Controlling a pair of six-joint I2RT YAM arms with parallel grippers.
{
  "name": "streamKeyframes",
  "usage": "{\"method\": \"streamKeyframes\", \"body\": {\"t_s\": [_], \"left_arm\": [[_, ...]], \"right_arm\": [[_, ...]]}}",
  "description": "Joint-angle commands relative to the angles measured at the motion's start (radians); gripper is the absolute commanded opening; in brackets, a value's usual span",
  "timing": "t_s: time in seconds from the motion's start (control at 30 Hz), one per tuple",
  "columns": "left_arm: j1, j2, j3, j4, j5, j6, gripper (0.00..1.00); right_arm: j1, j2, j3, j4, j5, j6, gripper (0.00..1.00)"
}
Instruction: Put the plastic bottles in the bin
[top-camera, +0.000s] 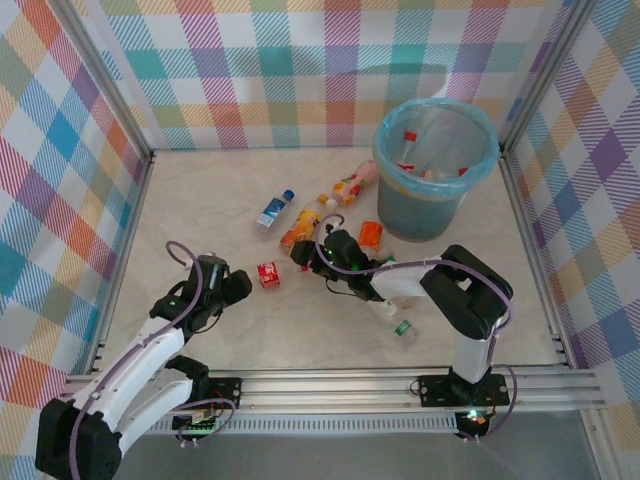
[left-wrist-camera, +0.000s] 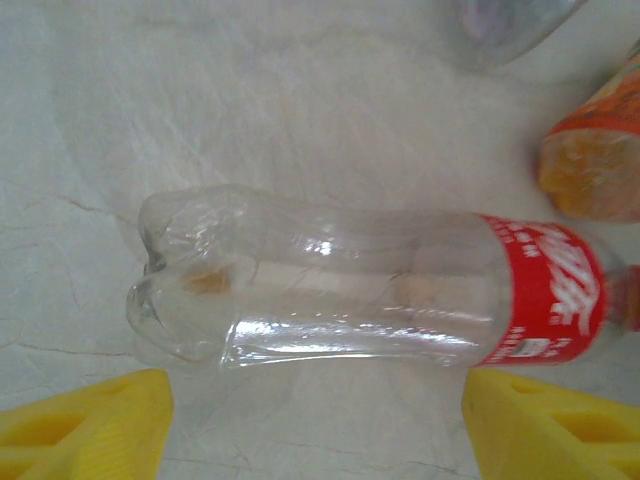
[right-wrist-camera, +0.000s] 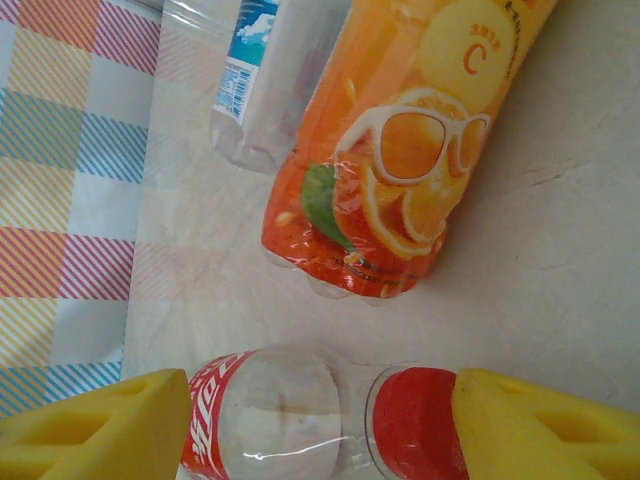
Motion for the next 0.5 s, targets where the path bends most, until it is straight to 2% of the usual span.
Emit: {"method": "streamKeyframes", "body": {"t_s": [0.0, 0.47], "left_arm": [[0.008, -0.022, 0.078, -0.026, -0.030, 0.011, 0.75], [0.030, 0.293, 0.172, 0.151, 0.011, 0.067, 0.75]], "right_arm": [[0.002, 0.017, -0.006, 0.039, 0.017, 0.031, 0.70], [-0.001, 0.086, -0.004, 0.107, -0.023, 0.100, 0.70]]}}
